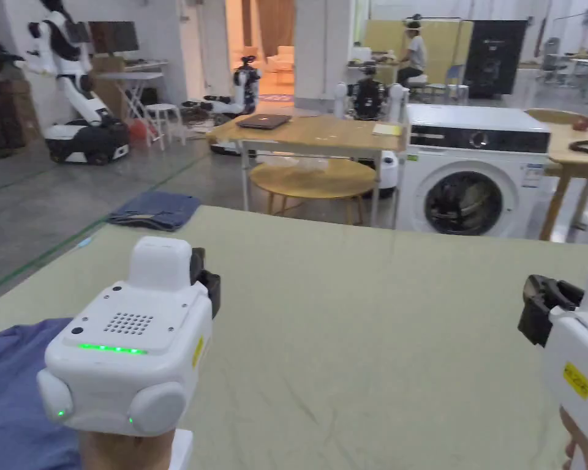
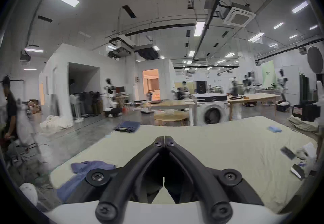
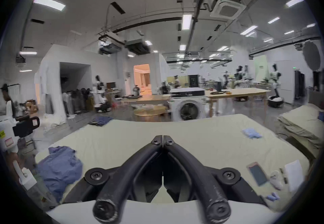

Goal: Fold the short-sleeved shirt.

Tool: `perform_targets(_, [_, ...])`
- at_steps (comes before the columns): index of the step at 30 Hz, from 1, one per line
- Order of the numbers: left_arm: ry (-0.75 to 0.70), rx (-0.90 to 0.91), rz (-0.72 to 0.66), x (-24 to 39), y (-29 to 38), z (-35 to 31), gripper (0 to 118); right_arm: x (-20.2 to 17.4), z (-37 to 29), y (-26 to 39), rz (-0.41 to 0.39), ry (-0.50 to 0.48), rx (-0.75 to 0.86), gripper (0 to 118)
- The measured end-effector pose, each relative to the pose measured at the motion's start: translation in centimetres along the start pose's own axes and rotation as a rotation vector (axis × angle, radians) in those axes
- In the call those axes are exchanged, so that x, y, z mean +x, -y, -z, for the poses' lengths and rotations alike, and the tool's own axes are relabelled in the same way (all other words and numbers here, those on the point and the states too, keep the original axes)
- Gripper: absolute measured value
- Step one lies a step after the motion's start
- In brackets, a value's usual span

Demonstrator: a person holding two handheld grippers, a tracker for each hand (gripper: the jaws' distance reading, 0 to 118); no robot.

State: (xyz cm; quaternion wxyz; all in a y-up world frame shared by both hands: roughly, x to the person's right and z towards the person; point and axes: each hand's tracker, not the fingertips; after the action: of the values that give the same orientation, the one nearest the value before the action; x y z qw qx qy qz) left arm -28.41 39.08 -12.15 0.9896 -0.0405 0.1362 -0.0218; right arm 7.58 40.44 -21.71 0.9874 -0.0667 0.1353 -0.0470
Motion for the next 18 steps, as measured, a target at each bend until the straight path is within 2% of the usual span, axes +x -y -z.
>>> perform_targets(3, [-0.225, -0.001, 0.042, -7.5, 0.2, -3.6, 0, -8.6, 2.6, 0.4, -0.020, -0.244, -0.039, 0])
perform_targets(5, [-0.337, -0.048, 0.030, -12.1, 0.5, -6.2, 0, -14.6, 3.7, 1.1, -0.006, -0.404, -0.069, 0])
perform_targets(8, [-0.498, -0.064, 0.029, -17.5, 1.2, -10.0, 0, -21.6, 4.1, 2.1, -0.037, -0.570, -0.102, 0])
perform_targets(10, [-0.567, -0.091, 0.032, -19.8, 1.8, -11.9, 0, -25.1, 4.3, 3.2, -0.057, -0.635, -0.116, 0])
perform_targets(13, [-0.615, -0.113, 0.035, -21.9, 2.6, -12.8, 0, -27.9, 4.7, 4.0, -0.065, -0.696, -0.139, 0])
perform_targets(18, [-0.582, -0.158, -0.022, -23.6, 3.4, -9.8, 0, -29.2, 5.5, 4.9, -0.079, -0.711, -0.151, 0])
